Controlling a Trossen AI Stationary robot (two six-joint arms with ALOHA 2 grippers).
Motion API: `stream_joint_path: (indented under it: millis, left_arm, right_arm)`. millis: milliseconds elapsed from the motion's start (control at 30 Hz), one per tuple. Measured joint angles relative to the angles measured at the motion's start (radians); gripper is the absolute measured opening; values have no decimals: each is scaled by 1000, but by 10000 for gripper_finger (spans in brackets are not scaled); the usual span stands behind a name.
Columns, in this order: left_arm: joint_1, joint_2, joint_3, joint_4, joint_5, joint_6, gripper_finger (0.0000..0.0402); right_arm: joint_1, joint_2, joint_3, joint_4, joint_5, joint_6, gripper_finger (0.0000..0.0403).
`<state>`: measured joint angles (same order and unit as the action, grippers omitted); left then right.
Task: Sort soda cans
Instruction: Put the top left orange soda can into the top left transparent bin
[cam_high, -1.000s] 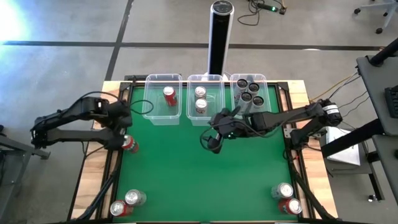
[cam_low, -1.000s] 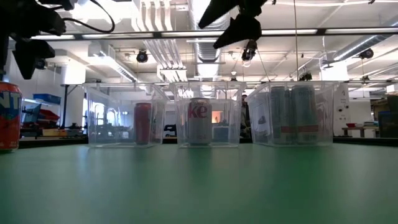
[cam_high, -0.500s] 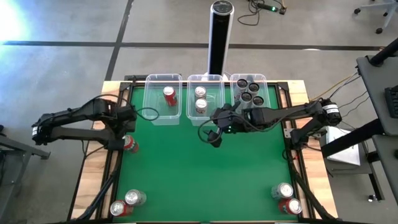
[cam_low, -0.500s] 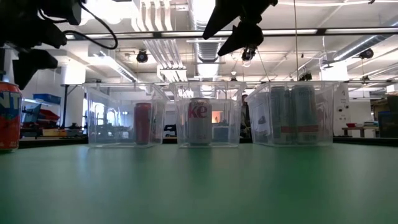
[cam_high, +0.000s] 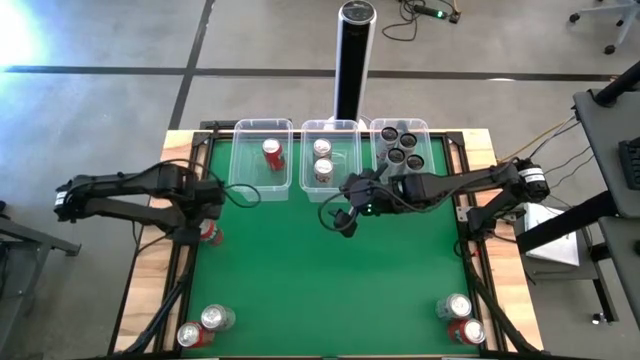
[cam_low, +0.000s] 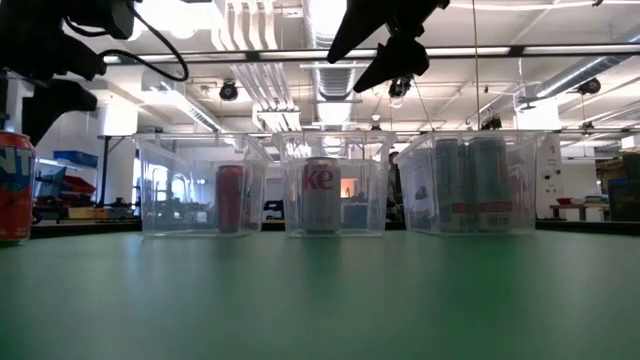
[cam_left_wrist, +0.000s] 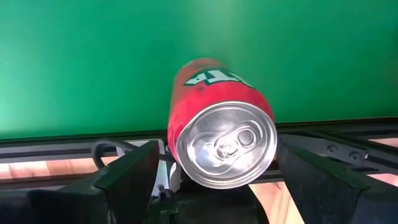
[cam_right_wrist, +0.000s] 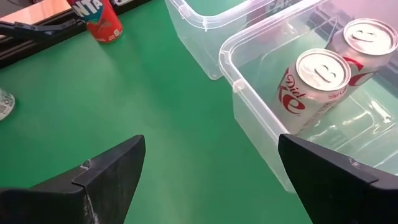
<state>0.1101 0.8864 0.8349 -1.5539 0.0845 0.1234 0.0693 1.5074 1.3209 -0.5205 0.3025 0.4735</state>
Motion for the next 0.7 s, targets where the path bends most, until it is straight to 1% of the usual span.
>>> stream_joint_path:
  millis: [133, 467, 700]
  left_arm:
    - [0, 44, 0, 0, 2, 1, 308]
    - [-2, 203, 0, 0, 27, 14, 308]
    - [-2, 281, 5, -3, 25, 3, 308]
  right_arm:
    - [15, 0, 0, 0, 0, 7, 364]
    - [64, 0, -1, 0, 0, 54, 364]
    - [75, 0, -1, 0, 3, 64, 364]
